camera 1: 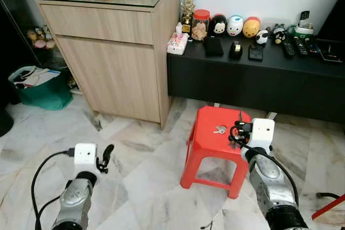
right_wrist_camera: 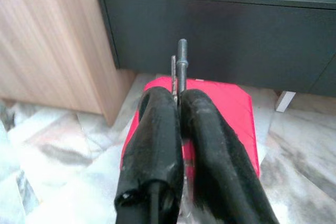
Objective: Hang keys on a hook
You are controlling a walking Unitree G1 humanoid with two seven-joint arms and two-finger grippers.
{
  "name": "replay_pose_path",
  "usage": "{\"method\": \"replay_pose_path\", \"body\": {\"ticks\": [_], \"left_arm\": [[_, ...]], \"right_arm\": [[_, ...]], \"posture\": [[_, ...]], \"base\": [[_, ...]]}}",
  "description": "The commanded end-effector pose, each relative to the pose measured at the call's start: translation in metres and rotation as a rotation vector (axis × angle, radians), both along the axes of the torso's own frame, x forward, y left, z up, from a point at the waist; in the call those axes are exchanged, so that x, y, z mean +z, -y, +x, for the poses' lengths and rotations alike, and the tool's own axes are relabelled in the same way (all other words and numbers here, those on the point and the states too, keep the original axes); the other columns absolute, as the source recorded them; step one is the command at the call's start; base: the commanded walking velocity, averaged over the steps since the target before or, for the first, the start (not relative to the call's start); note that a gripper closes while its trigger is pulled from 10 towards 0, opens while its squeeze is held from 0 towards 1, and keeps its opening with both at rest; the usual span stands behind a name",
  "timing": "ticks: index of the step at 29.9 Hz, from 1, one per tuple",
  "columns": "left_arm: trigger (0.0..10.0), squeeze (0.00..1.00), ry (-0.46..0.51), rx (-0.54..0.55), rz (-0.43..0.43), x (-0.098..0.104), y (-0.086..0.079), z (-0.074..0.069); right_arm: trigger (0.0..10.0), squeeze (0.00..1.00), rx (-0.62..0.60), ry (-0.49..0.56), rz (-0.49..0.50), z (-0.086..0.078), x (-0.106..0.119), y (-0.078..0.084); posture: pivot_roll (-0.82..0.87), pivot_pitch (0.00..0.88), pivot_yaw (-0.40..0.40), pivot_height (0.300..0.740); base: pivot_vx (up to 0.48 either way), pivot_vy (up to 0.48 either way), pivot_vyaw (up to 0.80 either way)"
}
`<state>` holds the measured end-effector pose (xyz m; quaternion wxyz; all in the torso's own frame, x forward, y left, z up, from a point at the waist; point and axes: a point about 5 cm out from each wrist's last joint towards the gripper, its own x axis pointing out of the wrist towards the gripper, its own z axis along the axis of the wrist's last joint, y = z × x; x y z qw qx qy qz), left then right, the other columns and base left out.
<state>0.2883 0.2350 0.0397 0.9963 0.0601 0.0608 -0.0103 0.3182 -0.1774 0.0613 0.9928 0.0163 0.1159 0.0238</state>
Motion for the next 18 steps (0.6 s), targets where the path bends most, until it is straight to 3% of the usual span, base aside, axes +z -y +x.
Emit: {"method": "replay_pose_path", "body": {"ticks": [1, 8, 10, 11, 14, 15, 18], "left_arm": [[10.0, 0.00, 0.020, -0.083, 0.043, 0.008, 0.004, 0.005], [10.0, 0.00, 0.053, -0.333, 0.108, 0.028, 0.027, 0.012], [10.0, 0.00, 0.019, -0.517, 0.125, 0.032, 0.044, 0.010], [10.0, 0.00, 0.019, -0.517, 0.125, 0.032, 0.044, 0.010], [10.0, 0.00, -0.037, -0.689, 0.144, 0.032, 0.060, 0.004], [10.0, 0.00, -0.037, -0.689, 0.144, 0.032, 0.060, 0.004], [10.0, 0.00, -0.096, -0.825, 0.179, 0.034, 0.071, -0.001]], "right_arm": [[10.0, 0.00, 0.125, -0.046, -0.021, -0.001, -0.003, -0.010], [10.0, 0.00, 0.451, -0.159, -0.125, -0.008, -0.005, -0.019], [10.0, 0.00, 0.578, -0.168, -0.170, -0.008, 0.000, -0.017], [10.0, 0.00, 0.578, -0.168, -0.170, -0.008, 0.000, -0.017], [10.0, 0.00, 0.675, -0.189, -0.185, -0.008, 0.002, -0.018], [10.0, 0.00, 0.675, -0.189, -0.185, -0.008, 0.002, -0.018], [10.0, 0.00, 0.829, -0.231, -0.206, -0.013, 0.001, -0.023]], "posture": [[0.01, 0.000, -0.025, 0.740], [0.01, 0.000, -0.028, 0.740], [0.01, 0.000, -0.033, 0.740], [0.01, 0.000, -0.033, 0.740], [0.01, 0.000, -0.036, 0.740], [0.01, 0.000, -0.036, 0.740], [0.02, 0.000, -0.041, 0.740]], "base": [[0.000, 0.000, 0.00], [0.000, 0.000, 0.00], [0.000, 0.000, 0.00], [0.000, 0.000, 0.00], [0.000, 0.000, 0.00], [0.000, 0.000, 0.00], [0.000, 0.000, 0.00]]}}
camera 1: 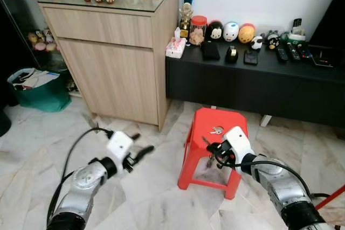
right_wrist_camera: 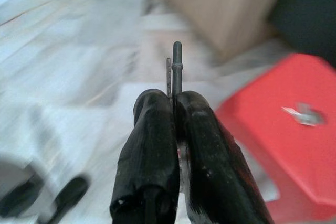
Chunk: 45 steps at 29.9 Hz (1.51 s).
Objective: Hang keys on a hook
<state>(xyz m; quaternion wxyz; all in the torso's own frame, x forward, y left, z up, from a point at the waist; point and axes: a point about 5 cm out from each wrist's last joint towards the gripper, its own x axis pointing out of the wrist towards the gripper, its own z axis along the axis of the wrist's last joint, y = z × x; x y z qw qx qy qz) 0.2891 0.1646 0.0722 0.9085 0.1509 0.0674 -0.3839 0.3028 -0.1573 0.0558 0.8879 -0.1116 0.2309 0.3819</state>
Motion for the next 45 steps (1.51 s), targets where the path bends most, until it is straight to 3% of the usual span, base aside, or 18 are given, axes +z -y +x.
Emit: {"method": "replay_pose_path", "body": {"ticks": [1, 3, 6, 9, 13, 16, 20, 21, 22, 23, 24, 25, 26, 28, 30, 32, 37, 45], "left_arm": [[10.0, 0.00, -0.026, -0.076, 0.053, 0.002, 0.002, -0.003], [10.0, 0.00, -0.047, -0.117, 0.065, 0.004, 0.005, -0.005], [10.0, 0.00, -0.082, -0.228, 0.095, 0.010, 0.014, -0.011], [10.0, 0.00, -0.112, -0.273, 0.110, 0.013, 0.018, -0.015], [10.0, 0.00, -0.185, -0.374, 0.203, 0.012, 0.019, -0.025], [10.0, 0.00, -0.188, -0.375, 0.198, 0.016, 0.020, -0.024], [10.0, 0.00, -0.201, -0.260, -0.011, 0.021, 0.020, -0.021], [10.0, 0.00, -0.216, -0.192, -0.143, 0.022, 0.016, -0.021], [10.0, 0.00, -0.216, -0.192, -0.143, 0.022, 0.016, -0.021], [10.0, 0.00, -0.230, -0.138, -0.272, 0.024, 0.013, -0.022], [10.0, 0.00, -0.230, -0.138, -0.272, 0.024, 0.013, -0.022], [10.0, 0.00, -0.260, -0.092, -0.405, 0.024, 0.008, -0.026], [10.0, 0.00, -0.260, -0.092, -0.405, 0.024, 0.008, -0.026], [10.0, 0.00, -0.291, -0.066, -0.526, 0.022, 0.003, -0.032], [10.0, 0.00, -0.295, -0.060, -0.554, 0.022, 0.002, -0.033], [10.0, 0.00, -0.287, -0.018, -0.661, 0.024, -0.002, -0.032], [10.0, 0.00, -0.312, 0.053, -0.859, 0.019, -0.013, -0.035], [10.0, 0.00, -0.321, 0.108, -0.974, 0.015, -0.018, -0.040]], "right_arm": [[10.0, 0.00, 0.093, 0.004, -0.017, 0.002, 0.007, -0.004], [10.0, 0.00, 0.146, -0.014, -0.018, 0.000, 0.007, -0.007], [10.0, 0.00, 0.333, -0.064, -0.014, -0.009, 0.009, -0.022], [10.0, 0.00, 0.399, -0.082, -0.014, -0.012, 0.010, -0.026], [10.0, 0.00, 0.481, -0.100, -0.018, -0.016, 0.010, -0.031], [10.0, 0.00, 0.481, -0.086, -0.008, -0.015, 0.012, -0.032], [10.0, 0.00, 0.427, -0.034, 0.071, -0.011, 0.021, -0.031], [10.0, 0.00, 0.410, -0.031, 0.122, -0.012, 0.024, -0.029], [10.0, 0.00, 0.410, -0.031, 0.122, -0.012, 0.024, -0.029], [10.0, 0.00, 0.402, -0.030, 0.164, -0.015, 0.026, -0.028], [10.0, 0.00, 0.402, -0.030, 0.164, -0.015, 0.026, -0.028], [10.0, 0.00, 0.399, -0.032, 0.223, -0.020, 0.028, -0.027], [10.0, 0.00, 0.399, -0.032, 0.223, -0.020, 0.028, -0.027], [10.0, 0.00, 0.393, -0.037, 0.320, -0.025, 0.032, -0.026], [10.0, 0.00, 0.395, -0.039, 0.346, -0.026, 0.034, -0.026], [10.0, 0.00, 0.400, -0.057, 0.390, -0.030, 0.035, -0.025], [10.0, 0.00, 0.475, -0.158, 0.415, -0.042, 0.027, -0.017], [10.0, 0.00, 0.554, -0.269, 0.533, -0.053, 0.026, -0.017]], "posture": [[0.02, 0.000, -0.044, 0.740], [0.02, 0.000, -0.048, 0.740], [0.04, 0.000, -0.058, 0.740], [0.04, 0.000, -0.065, 0.740], [0.05, 0.000, -0.072, 0.740], [0.05, 0.000, -0.068, 0.740], [0.04, 0.000, -0.065, 0.740], [0.04, 0.000, -0.067, 0.740], [0.04, 0.000, -0.067, 0.740], [0.04, 0.000, -0.068, 0.740], [0.04, 0.000, -0.068, 0.740], [0.04, 0.000, -0.072, 0.740], [0.04, 0.000, -0.072, 0.740], [0.04, 0.000, -0.074, 0.740], [0.04, 0.000, -0.074, 0.740], [0.04, 0.000, -0.077, 0.740], [0.03, 0.000, -0.081, 0.740], [0.05, 0.000, -0.109, 0.740]], "base": [[0.000, 0.000, 0.00], [0.000, 0.000, 0.00], [0.000, 0.000, 0.00], [0.000, 0.000, 0.00], [0.000, 0.000, 0.00], [0.000, 0.000, 0.00], [0.000, 0.000, 0.00], [0.000, 0.000, 0.00], [0.000, 0.000, 0.00], [0.000, 0.000, 0.00], [0.000, 0.000, 0.00], [0.000, 0.000, 0.00], [0.000, 0.000, 0.00], [0.000, 0.000, 0.00], [0.000, 0.000, 0.00], [0.000, 0.000, 0.00], [0.000, 0.000, 0.00], [0.000, 0.000, 0.00]]}}
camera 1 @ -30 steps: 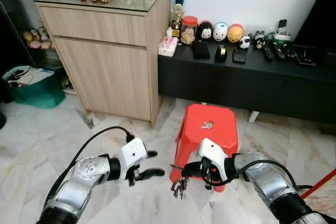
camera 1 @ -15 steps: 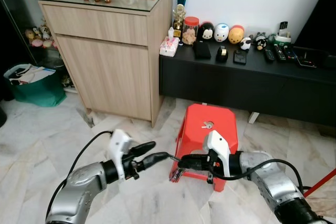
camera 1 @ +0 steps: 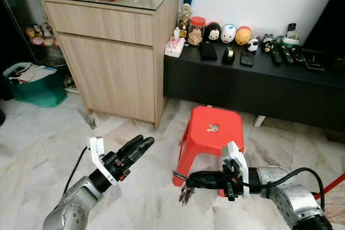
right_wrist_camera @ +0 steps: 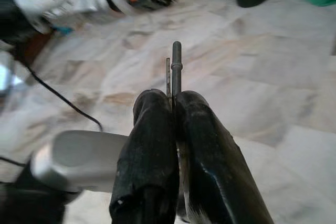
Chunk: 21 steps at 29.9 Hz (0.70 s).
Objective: Hang keys on a hook
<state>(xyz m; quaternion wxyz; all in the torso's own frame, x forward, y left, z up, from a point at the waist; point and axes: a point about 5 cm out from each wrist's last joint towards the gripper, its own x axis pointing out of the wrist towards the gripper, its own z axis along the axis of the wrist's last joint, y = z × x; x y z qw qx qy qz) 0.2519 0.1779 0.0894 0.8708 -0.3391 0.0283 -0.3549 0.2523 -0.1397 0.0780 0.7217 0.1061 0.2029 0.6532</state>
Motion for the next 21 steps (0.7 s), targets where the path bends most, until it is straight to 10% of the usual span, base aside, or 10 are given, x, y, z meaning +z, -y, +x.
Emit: {"method": "replay_pose_path", "body": {"ticks": [1, 21], "left_arm": [[10.0, 0.00, -0.023, 0.028, -0.042, -0.003, -0.004, -0.006], [10.0, 0.00, -0.121, -0.039, -0.021, -0.014, 0.003, -0.026]], "right_arm": [[10.0, 0.00, 0.027, -0.037, 0.039, -0.004, 0.001, 0.002], [10.0, 0.00, -0.040, -0.194, 0.178, -0.016, -0.015, 0.001]], "posture": [[0.05, 0.000, -0.112, 0.740], [0.05, 0.000, -0.094, 0.740]], "base": [[0.000, 0.000, 0.00], [0.000, 0.000, 0.00]]}}
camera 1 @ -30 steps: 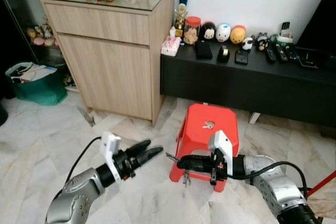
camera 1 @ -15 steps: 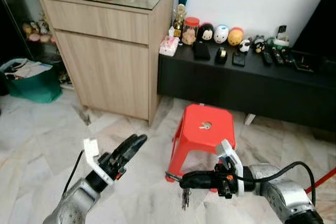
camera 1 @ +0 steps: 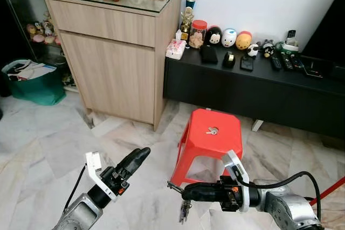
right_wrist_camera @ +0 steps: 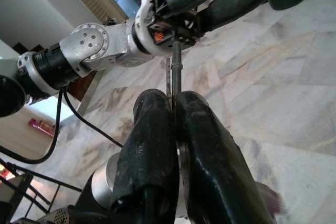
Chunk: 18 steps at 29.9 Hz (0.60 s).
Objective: Hang keys on a hook
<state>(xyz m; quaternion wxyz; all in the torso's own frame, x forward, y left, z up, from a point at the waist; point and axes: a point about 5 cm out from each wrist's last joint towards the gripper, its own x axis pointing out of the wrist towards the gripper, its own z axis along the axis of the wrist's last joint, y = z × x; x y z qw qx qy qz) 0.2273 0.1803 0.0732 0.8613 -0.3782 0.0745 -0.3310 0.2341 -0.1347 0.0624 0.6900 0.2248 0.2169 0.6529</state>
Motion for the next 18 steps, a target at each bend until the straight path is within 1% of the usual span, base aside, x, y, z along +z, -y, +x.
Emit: {"method": "replay_pose_path", "body": {"ticks": [1, 3, 5, 7, 8, 11, 13, 18], "left_arm": [[10.0, 0.00, 0.005, -0.069, 0.024, 0.002, 0.007, -0.003], [10.0, 0.00, 0.008, -0.101, 0.033, 0.002, 0.010, -0.006], [10.0, 0.00, 0.026, -0.163, 0.074, 0.005, 0.016, -0.009], [10.0, 0.00, 0.031, -0.175, 0.084, 0.006, 0.017, -0.009], [10.0, 0.00, 0.032, -0.191, 0.111, 0.006, 0.019, -0.009], [10.0, 0.00, 0.032, -0.206, 0.128, 0.007, 0.021, -0.008], [10.0, 0.00, 0.031, -0.235, 0.170, 0.006, 0.024, -0.008], [10.0, 0.00, 0.034, -0.240, 0.173, 0.008, 0.025, -0.006]], "right_arm": [[10.0, 0.00, -0.039, -0.010, 0.016, 0.002, 0.000, 0.006], [10.0, 0.00, -0.042, -0.013, 0.016, 0.002, 0.000, 0.007], [10.0, 0.00, -0.051, -0.023, 0.015, 0.001, -0.002, 0.007], [10.0, 0.00, -0.051, -0.024, 0.015, 0.001, -0.003, 0.007], [10.0, 0.00, -0.041, -0.024, 0.010, 0.000, -0.003, 0.007], [10.0, 0.00, -0.040, -0.026, 0.015, 0.000, -0.003, 0.006], [10.0, 0.00, -0.039, -0.025, 0.023, 0.000, -0.003, 0.005], [10.0, 0.00, -0.032, -0.024, 0.023, 0.000, -0.003, 0.005]], "posture": [[0.05, 0.000, -0.092, 0.740], [0.05, 0.000, -0.092, 0.740], [0.05, 0.000, -0.091, 0.740], [0.05, 0.000, -0.091, 0.740], [0.05, 0.000, -0.092, 0.740], [0.05, 0.000, -0.092, 0.740], [0.05, 0.000, -0.090, 0.740], [0.05, 0.000, -0.090, 0.740]], "base": [[0.000, 0.000, 0.00], [0.000, 0.000, 0.00], [0.000, 0.000, 0.00], [0.000, 0.000, 0.00], [0.000, 0.000, 0.00], [0.000, 0.000, 0.00], [0.000, 0.000, 0.00], [0.000, 0.000, 0.00]]}}
